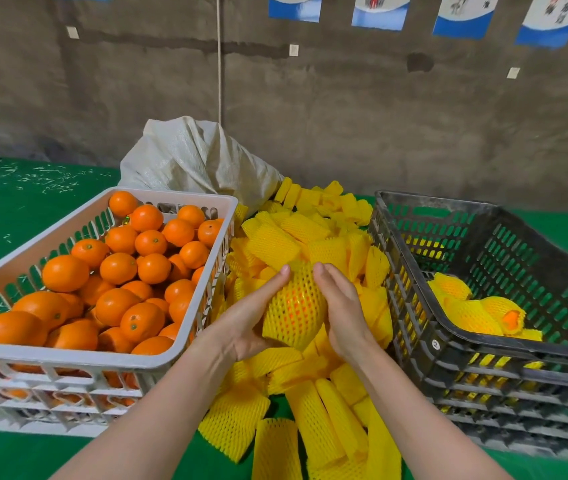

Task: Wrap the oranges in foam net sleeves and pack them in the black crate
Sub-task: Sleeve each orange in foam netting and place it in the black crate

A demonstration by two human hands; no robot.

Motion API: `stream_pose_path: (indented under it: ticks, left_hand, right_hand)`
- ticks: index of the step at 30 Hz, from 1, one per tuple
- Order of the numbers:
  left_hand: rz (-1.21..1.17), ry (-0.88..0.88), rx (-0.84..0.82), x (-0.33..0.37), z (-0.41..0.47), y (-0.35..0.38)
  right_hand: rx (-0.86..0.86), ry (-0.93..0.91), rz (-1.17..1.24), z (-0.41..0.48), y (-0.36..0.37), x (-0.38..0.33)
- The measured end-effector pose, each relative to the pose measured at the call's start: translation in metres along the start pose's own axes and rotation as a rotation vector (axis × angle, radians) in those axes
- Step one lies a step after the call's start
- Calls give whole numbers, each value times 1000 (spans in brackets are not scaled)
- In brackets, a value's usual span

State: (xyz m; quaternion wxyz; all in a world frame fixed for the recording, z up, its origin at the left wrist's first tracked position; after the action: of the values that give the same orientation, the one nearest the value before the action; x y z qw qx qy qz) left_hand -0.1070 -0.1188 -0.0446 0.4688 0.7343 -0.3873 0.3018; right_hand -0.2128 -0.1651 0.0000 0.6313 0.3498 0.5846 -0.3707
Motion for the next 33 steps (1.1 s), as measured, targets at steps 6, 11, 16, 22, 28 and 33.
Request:
stream_pose_path:
  ticks: [6, 11, 16, 22, 28, 33]
  left_hand:
    - [127, 27, -33, 0, -3, 0]
    - [170, 42, -58, 3, -7, 4]
    - [97, 84, 107, 4, -7, 9]
    - [-14, 146, 111, 10, -4, 20]
    - [-40, 101, 170, 16, -1, 31]
    - [78, 116, 198, 21, -2, 51]
  right_hand:
    - [103, -35, -70, 4, -2, -1]
    - [111, -23, -40, 3, -3, 1]
    - [113, -178, -128, -2, -10, -4]
    - [-53, -302, -324, -15, -4, 5]
    - [-105, -366, -429, -15, -13, 0]
    - [-64, -382, -503, -18, -25, 0]
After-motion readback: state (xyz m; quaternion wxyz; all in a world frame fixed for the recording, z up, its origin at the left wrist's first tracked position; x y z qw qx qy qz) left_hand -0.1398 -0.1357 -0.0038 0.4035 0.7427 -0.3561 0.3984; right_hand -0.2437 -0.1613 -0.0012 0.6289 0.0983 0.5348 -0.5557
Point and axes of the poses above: each hand's wrist, its own z-axis towards the middle knuckle, its own y-axis out of the palm, x = y × z, the point moved 5 cm from there along z, towards the middle knuckle, and after that the axes turned 2 degrees about x, right-handed, at the moved point
